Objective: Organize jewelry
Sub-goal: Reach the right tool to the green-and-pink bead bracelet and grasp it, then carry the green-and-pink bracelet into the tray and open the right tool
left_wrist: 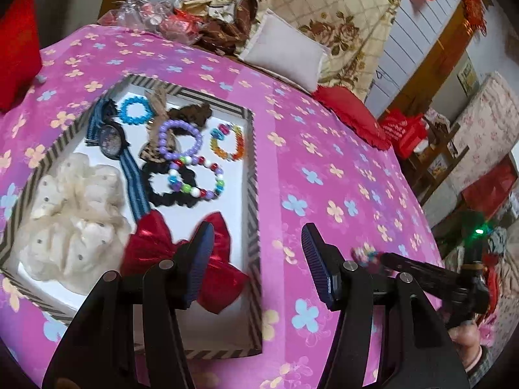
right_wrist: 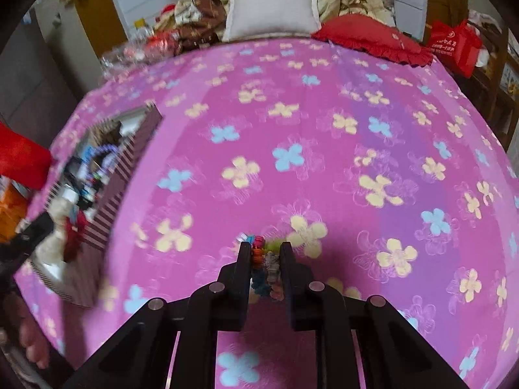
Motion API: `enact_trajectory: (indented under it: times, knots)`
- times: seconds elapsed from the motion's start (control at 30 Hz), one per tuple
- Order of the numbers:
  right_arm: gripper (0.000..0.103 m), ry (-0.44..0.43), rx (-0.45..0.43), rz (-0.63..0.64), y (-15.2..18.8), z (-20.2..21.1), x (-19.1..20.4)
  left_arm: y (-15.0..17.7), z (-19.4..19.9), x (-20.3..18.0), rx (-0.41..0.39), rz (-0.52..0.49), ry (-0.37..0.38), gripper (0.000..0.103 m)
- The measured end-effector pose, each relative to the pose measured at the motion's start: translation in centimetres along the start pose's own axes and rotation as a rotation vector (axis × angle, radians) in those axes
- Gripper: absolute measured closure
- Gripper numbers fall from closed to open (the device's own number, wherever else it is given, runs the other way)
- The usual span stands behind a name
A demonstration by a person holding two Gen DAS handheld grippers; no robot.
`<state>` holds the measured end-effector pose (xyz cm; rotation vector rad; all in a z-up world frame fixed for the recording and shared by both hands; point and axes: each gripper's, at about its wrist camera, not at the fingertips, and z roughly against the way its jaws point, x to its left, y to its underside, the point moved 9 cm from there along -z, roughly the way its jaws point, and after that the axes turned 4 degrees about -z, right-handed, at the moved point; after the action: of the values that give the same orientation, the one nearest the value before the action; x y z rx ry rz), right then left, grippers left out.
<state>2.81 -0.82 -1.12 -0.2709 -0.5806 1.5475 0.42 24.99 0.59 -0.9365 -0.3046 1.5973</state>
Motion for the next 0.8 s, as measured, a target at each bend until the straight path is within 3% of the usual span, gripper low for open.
enact_trajectory:
  times: [0.13, 0.37, 0.57, 0.8]
  knots:
    - [0.087, -0.038, -0.027, 0.000, -0.9, 2.4, 1.1, -0.9, 1.1, 2.2, -0.029, 0.057, -0.020, 0.047]
    - [0.087, -0.101, -0.039, 0.039, -1.7, 4.6, 4.8, -2.4, 3.7, 9.4, -0.089, 0.230, -0.151, 0.047]
    - [0.087, -0.170, -0.006, 0.131, -1.8, 4.4, 10.9, -2.5, 6.2, 15.2, -0.141, 0.366, -0.279, 0.047]
    - [0.087, -0.292, 0.069, 0.262, 0.1, 3.1, 20.8, -2.0, 7.5, 18.1, -0.157, 0.453, -0.303, 0.047]
